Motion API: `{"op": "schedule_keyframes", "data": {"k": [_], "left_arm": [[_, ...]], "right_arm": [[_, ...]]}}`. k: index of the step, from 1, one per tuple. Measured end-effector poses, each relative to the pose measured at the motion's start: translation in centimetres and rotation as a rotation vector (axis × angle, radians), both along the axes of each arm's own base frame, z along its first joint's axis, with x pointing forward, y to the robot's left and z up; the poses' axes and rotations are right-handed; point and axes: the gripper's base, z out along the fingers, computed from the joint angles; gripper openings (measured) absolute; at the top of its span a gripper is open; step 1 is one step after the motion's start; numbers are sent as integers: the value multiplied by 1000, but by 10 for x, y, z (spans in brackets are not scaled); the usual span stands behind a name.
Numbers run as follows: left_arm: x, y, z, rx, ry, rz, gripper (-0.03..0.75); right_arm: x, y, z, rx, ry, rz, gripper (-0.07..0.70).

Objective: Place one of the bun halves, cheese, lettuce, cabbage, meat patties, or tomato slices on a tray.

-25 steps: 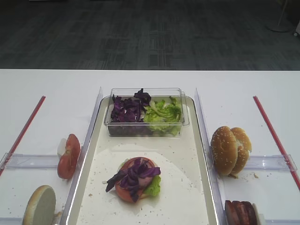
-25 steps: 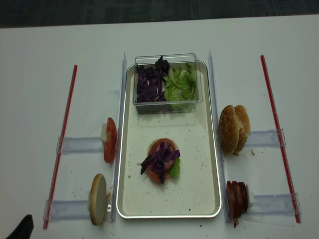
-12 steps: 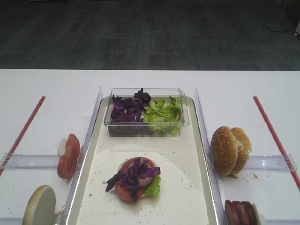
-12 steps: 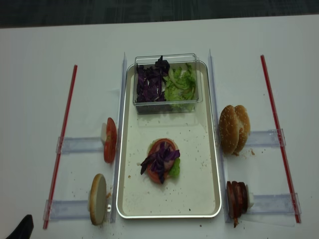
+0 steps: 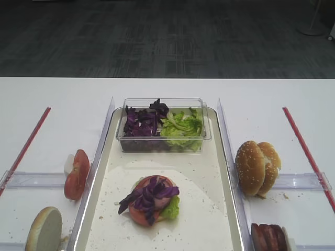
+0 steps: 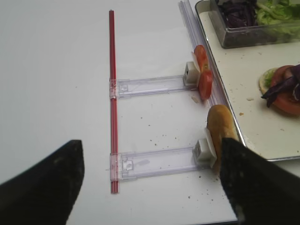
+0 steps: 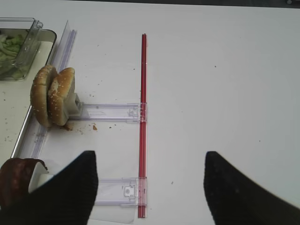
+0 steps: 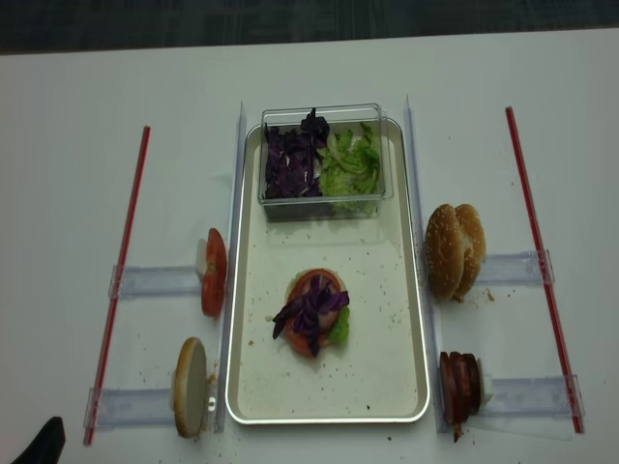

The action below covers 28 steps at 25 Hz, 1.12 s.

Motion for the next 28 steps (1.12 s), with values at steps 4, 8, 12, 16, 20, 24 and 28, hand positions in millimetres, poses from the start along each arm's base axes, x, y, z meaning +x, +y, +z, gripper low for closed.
{"op": "schedule_keyframes", "data": {"k": [4,8,12,16,20,24,28], "left_arm": [[0,0,0,0,0,0,545],[0,0,0,0,0,0,545],[0,0,0,0,0,0,545],[0,0,0,0,0,0,545],[0,0,0,0,0,0,545],[0,0,0,0,0,0,545],[0,0,0,0,0,0,545]], "right_arm": [[0,0,0,0,0,0,507],[0,0,0,0,0,0,507],[0,0,0,0,0,0,508],[0,0,0,2,0,-1,507],[0,0,0,2,0,-1,508],[0,0,0,2,0,-1,507],[0,0,0,2,0,-1,507]]}}
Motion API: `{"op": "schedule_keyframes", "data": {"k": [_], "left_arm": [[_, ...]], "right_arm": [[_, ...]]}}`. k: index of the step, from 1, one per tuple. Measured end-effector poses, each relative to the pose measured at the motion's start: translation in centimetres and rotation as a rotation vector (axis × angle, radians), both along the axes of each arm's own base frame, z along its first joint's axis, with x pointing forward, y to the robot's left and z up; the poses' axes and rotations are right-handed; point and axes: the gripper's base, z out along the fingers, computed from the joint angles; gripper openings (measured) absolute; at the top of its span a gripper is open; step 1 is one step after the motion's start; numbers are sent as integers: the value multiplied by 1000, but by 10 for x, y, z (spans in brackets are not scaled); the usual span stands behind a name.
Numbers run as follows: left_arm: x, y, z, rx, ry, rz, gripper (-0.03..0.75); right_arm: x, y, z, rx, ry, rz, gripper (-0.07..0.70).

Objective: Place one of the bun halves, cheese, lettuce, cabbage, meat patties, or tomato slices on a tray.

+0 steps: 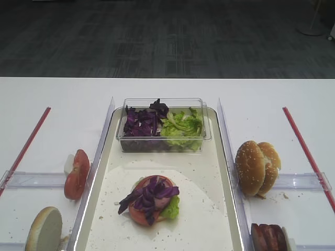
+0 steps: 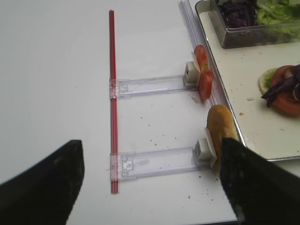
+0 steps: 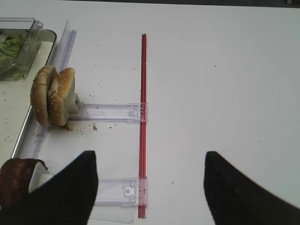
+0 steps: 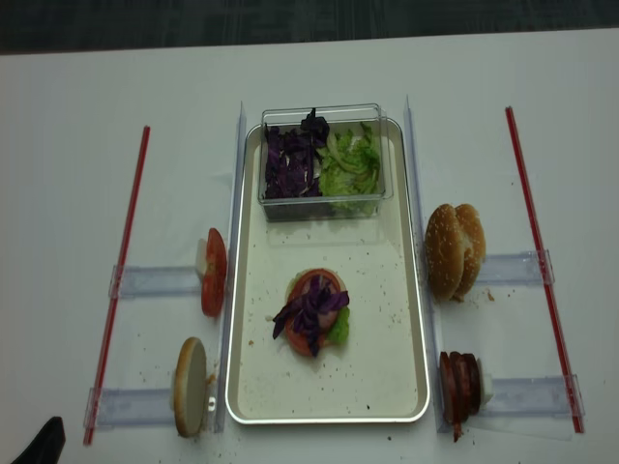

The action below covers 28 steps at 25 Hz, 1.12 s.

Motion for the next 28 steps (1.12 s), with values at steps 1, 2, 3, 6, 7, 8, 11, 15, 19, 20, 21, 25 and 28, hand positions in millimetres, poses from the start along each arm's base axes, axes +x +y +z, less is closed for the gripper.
{"op": "schedule_keyframes", "data": {"k": [1,2,3,6,7,8,11,15,19,20,21,25,28], "left_arm": [[0,0,0,0,0,0,545],[0,0,0,0,0,0,545],[0,0,0,0,0,0,545],[0,0,0,0,0,0,545],[0,0,0,0,0,0,545],[0,0,0,0,0,0,545],[0,0,0,0,0,0,545],[0,0,0,0,0,0,545],[0,0,0,0,0,0,545],[0,0,0,0,0,0,545],[0,0,0,0,0,0,545],[0,0,0,0,0,0,545],[0,0,0,0,0,0,545]], "right_arm": [[0,0,0,0,0,0,507],[0,0,0,0,0,0,508],[0,0,0,0,0,0,507],[0,0,0,1,0,-1,508],[0,0,0,1,0,-1,507],[0,0,0,1,0,-1,507],[0,0,0,1,0,-1,507],[0,0,0,1,0,-1,507],[0,0,0,1,0,-1,507],[0,0,0,1,0,-1,507],[0,0,0,1,0,-1,507],[0,0,0,1,0,-1,507],[0,0,0,1,0,-1,507]]}}
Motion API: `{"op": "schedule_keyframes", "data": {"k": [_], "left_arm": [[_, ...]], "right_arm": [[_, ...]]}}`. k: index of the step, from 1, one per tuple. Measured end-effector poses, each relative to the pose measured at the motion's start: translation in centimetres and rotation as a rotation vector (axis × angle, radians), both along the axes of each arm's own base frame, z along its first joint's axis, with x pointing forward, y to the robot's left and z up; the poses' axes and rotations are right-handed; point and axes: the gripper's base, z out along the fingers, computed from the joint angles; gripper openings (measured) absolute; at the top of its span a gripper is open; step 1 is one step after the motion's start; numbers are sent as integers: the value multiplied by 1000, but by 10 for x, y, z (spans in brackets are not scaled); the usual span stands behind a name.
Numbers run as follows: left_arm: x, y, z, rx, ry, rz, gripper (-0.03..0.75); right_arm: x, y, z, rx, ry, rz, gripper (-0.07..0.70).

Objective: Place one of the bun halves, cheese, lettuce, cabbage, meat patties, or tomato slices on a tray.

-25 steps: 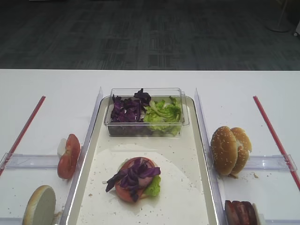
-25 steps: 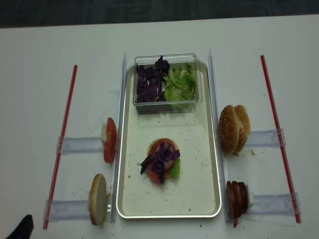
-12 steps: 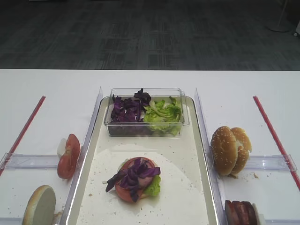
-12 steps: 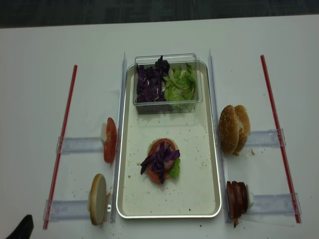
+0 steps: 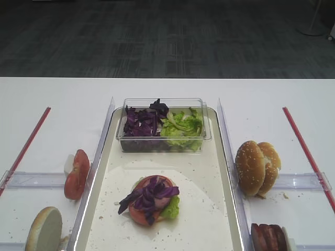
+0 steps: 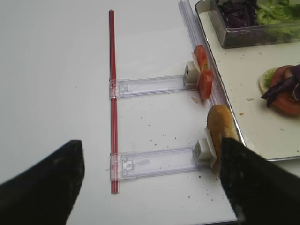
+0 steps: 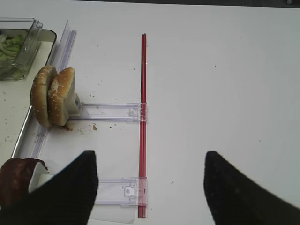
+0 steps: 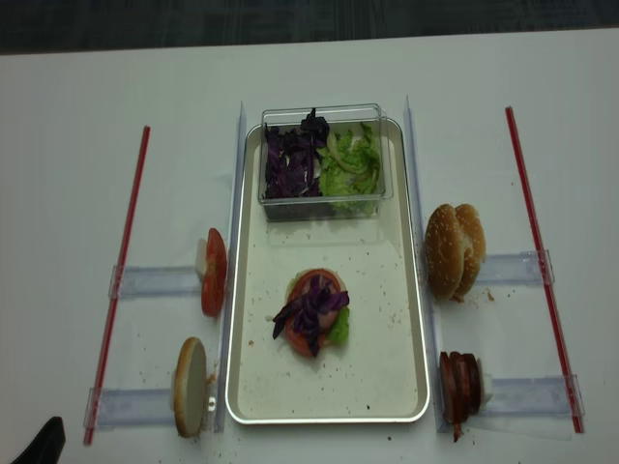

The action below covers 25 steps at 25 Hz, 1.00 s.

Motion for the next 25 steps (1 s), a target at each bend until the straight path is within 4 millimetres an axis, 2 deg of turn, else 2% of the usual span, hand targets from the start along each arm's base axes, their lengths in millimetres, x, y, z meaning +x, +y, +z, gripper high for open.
{"op": "schedule_keyframes", "data": {"k": [25], "left_arm": [[0,0,0,0,0,0,545]], "right_arm": [[0,0,0,0,0,0,507]]}}
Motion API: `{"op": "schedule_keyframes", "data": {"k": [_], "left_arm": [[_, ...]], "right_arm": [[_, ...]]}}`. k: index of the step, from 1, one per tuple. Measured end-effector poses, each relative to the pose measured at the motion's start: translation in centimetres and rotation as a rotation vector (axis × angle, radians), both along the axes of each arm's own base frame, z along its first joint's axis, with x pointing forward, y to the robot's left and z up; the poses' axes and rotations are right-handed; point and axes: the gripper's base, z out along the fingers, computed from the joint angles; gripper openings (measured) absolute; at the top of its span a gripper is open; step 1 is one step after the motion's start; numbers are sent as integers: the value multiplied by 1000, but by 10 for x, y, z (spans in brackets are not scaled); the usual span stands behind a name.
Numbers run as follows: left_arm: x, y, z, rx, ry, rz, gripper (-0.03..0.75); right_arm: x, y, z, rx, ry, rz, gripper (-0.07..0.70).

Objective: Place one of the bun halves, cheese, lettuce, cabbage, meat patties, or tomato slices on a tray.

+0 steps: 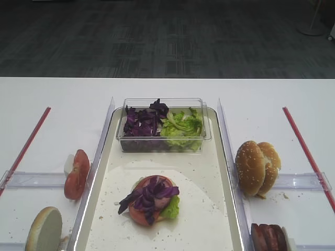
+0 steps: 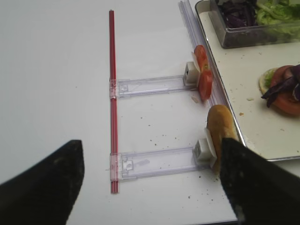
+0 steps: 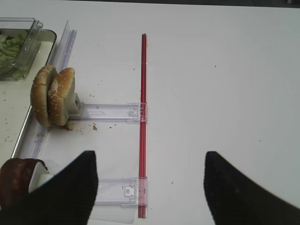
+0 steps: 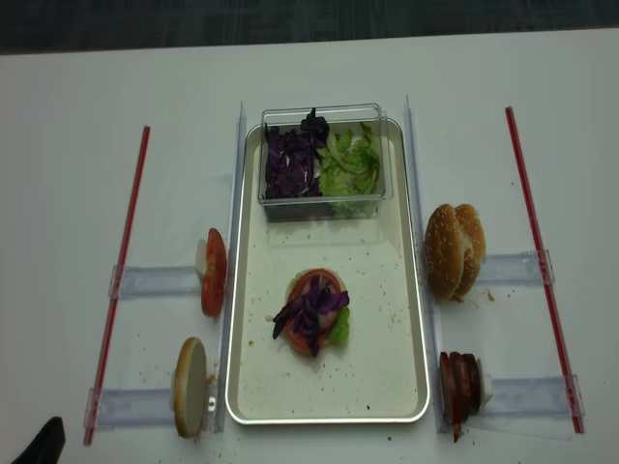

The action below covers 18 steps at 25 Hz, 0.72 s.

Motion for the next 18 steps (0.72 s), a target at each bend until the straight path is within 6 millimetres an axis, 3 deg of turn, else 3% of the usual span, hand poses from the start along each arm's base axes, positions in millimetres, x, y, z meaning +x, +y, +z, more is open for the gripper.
{"op": "schedule_keyframes", "data": {"k": [18], "left_arm": [[0,0,0,0,0,0,545]], "right_arm": [[0,0,0,0,0,0,507]]}}
